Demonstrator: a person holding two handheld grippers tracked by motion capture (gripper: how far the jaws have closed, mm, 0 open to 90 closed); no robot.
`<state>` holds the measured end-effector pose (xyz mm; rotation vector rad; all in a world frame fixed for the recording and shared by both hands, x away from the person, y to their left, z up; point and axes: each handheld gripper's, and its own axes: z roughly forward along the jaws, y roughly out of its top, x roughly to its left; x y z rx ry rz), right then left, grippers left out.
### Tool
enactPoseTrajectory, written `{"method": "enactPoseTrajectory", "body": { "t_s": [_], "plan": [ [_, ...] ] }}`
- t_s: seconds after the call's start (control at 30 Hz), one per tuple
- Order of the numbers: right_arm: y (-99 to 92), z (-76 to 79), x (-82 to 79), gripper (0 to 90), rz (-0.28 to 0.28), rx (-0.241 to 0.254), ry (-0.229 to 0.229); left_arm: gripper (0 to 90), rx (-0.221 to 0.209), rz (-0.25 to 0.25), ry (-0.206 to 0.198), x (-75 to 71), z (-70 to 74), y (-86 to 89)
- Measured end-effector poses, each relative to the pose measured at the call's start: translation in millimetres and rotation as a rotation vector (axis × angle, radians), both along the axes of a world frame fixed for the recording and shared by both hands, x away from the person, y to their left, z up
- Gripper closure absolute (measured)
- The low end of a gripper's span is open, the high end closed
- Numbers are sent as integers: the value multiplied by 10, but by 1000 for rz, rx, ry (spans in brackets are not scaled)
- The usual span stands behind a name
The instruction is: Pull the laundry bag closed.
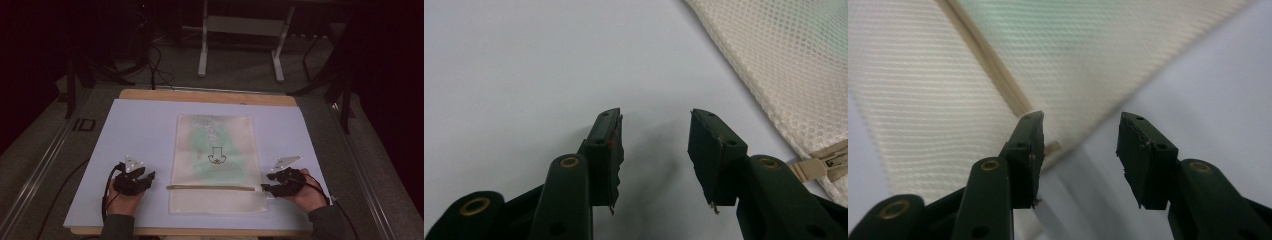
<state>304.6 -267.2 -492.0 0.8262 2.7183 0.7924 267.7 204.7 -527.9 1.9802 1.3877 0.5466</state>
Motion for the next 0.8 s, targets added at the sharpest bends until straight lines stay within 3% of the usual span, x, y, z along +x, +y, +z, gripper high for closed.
{"method": "enactPoseTrajectory", "body": {
  "t_s": [0.8],
  "plan": [
    [456,32,54,503,129,-25,8,575,19,-17,-4,5,-9,-35]
  ]
}}
